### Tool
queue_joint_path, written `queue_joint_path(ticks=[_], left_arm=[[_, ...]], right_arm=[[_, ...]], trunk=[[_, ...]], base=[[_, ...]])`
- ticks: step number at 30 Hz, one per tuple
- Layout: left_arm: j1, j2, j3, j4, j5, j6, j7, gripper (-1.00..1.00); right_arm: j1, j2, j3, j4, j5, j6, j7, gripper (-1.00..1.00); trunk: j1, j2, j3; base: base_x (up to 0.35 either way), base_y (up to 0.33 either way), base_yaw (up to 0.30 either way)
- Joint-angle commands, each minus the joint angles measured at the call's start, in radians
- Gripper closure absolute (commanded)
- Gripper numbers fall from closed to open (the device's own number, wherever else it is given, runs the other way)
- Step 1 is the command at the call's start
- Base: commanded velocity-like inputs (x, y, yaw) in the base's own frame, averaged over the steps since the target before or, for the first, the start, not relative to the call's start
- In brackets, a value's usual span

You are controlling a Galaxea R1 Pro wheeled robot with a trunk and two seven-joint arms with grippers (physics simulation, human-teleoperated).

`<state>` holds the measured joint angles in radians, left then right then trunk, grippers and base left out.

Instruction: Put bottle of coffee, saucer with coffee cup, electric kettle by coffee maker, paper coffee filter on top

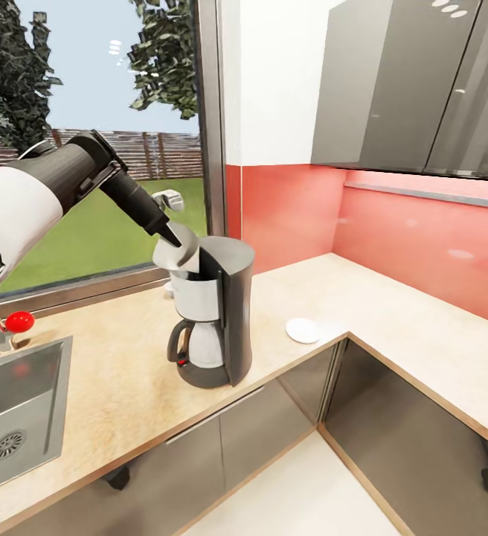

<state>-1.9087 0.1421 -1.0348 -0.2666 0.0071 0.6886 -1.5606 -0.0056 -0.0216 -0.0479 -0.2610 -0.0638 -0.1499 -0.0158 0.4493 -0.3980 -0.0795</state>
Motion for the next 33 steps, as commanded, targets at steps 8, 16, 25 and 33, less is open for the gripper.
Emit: queue_joint_path(ticks=[8, 16, 25, 33], left_arm=[[-0.001, 0.001, -0.007, -0.002, 0.001, -0.003, -0.005, 1.0], [-0.001, 0.002, -0.006, -0.002, 0.001, -0.004, -0.004, 1.0], [-0.001, 0.002, -0.006, -0.003, 0.002, -0.006, -0.004, 1.0], [-0.001, 0.001, -0.007, -0.003, 0.002, -0.007, -0.004, 1.0]], right_arm=[[-0.001, 0.0, -0.002, 0.0, -0.007, -0.003, 0.0, -1.0], [-0.001, 0.0, -0.001, 0.0, -0.007, -0.003, 0.0, -1.0], [-0.001, 0.0, -0.001, 0.0, -0.007, -0.003, 0.0, -1.0], [-0.001, 0.0, -0.001, 0.0, -0.007, -0.003, 0.0, -1.0]], trunk=[[0.001, -0.002, -0.002], [0.001, -0.002, -0.002], [0.001, -0.002, -0.002], [0.001, -0.002, -0.002]], base=[[0.094, 0.096, 0.0], [0.01, 0.01, 0.0], [0.073, 0.074, 0.0], [0.027, 0.027, 0.0]])
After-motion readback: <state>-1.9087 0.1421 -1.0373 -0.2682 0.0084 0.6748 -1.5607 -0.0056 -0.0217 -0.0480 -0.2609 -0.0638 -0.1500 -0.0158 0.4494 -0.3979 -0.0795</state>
